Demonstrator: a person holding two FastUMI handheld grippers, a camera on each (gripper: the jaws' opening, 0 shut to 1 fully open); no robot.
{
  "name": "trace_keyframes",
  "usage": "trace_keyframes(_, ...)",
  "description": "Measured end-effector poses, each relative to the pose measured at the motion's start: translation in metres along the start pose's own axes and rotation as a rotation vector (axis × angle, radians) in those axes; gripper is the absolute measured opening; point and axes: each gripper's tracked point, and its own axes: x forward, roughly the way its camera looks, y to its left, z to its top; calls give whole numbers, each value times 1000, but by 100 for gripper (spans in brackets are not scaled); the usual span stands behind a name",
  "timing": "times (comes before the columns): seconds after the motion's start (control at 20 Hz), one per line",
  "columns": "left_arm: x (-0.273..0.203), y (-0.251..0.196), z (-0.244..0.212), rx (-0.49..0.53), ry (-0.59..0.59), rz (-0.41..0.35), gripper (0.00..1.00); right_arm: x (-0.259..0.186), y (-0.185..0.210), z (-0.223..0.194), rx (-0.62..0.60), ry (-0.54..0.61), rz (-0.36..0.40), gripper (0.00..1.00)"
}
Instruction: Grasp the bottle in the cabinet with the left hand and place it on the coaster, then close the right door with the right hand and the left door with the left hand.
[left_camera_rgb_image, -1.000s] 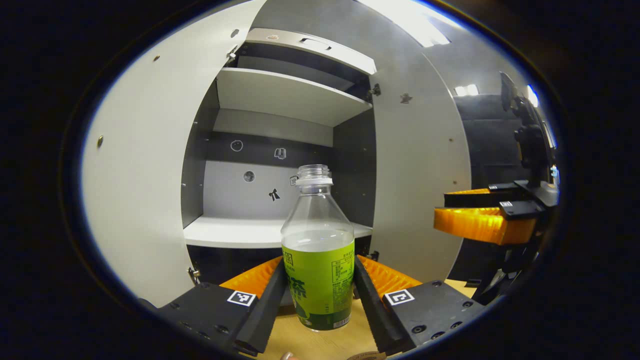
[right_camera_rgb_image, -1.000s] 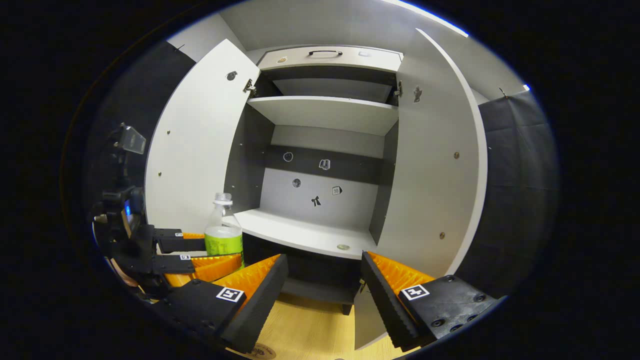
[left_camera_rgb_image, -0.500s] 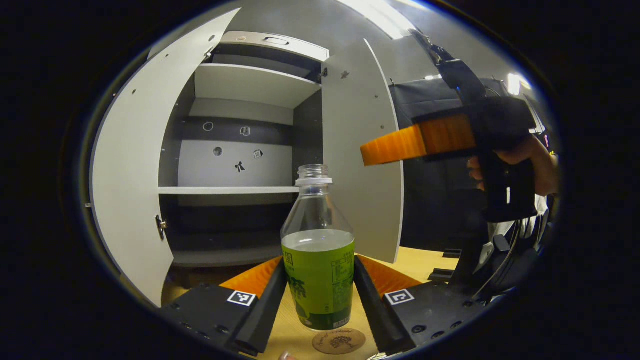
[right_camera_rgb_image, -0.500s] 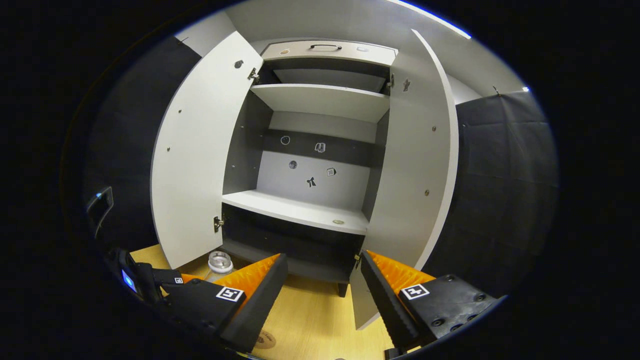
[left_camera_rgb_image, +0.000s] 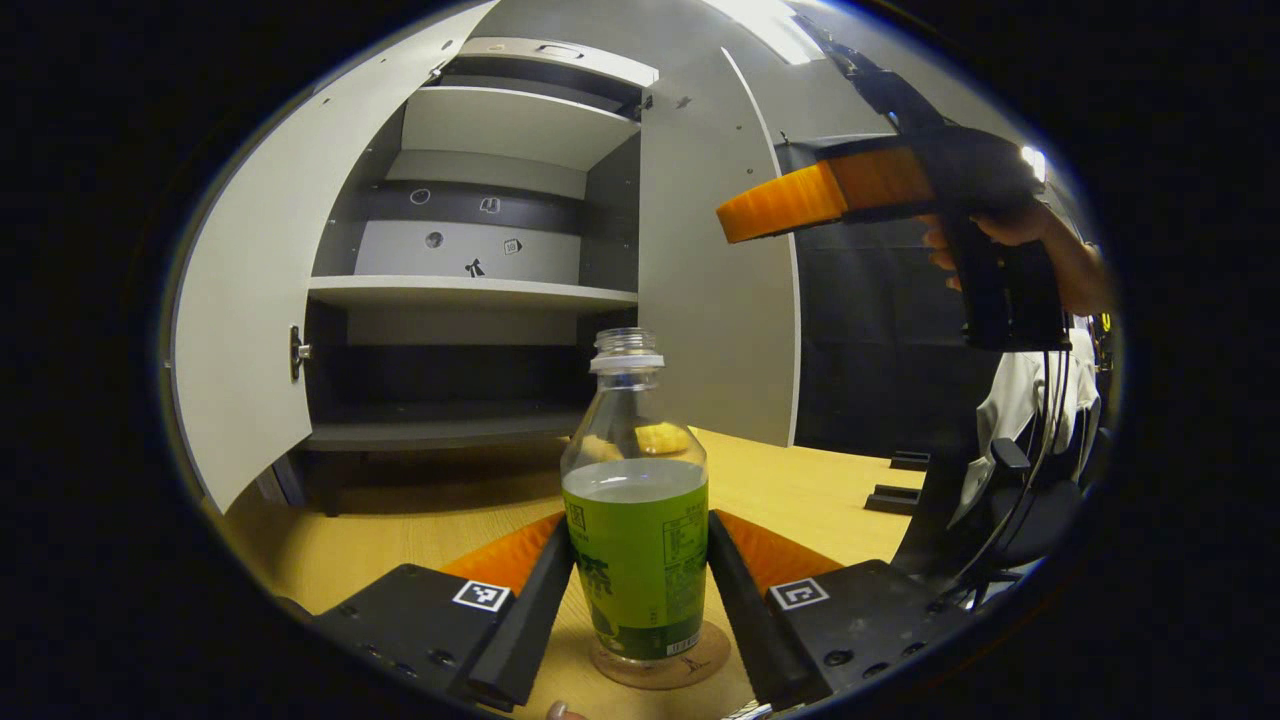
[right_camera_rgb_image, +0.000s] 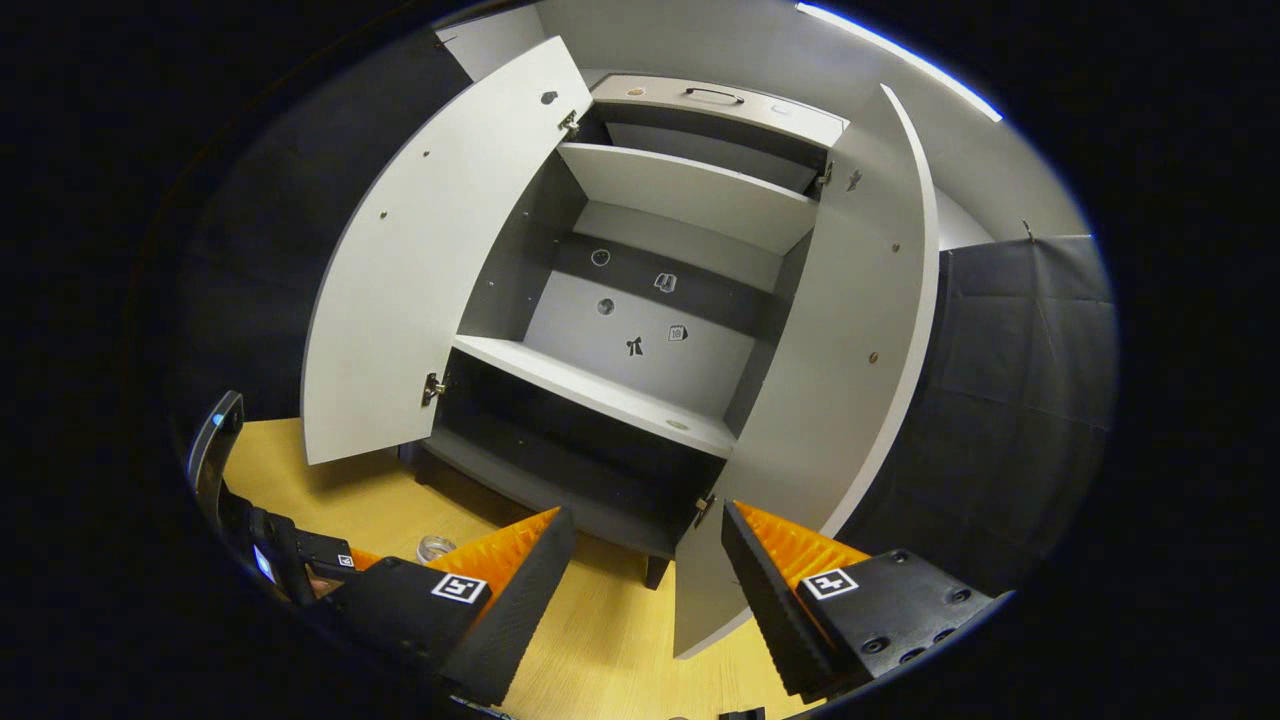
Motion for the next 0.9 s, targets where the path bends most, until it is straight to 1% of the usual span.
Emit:
trace_keyframes(0.2,-3,-8,-9,13,-3,-4,80,0,8,-6,12,9,18,98)
trace_keyframes(0.35,-2,-11,-12,13,-18,-18,80,-2,7,-3,19,5,16,98)
trace_keyframes(0.45,-3,-8,-14,18,-13,-1,82,-4,6,-4,18,9,11,98)
trace_keyframes(0.5,-5,-6,-13,21,-11,5,84,-5,5,-3,20,9,8,98)
trace_keyframes(0.55,-1,-8,-12,16,-13,0,95,-5,4,-3,22,9,6,98)
trace_keyframes(0.6,-4,-9,-9,9,-17,-7,97,-6,4,-3,24,11,4,98)
trace_keyframes(0.7,-5,-12,-1,5,-20,-16,98,-8,2,0,24,11,-2,98)
trace_keyframes(0.8,-6,-11,13,34,-18,-14,98,-9,-2,9,30,8,-20,98)
trace_keyframes(0.9,-6,-8,39,76,-44,-15,97,-14,-3,24,66,-4,-28,98)
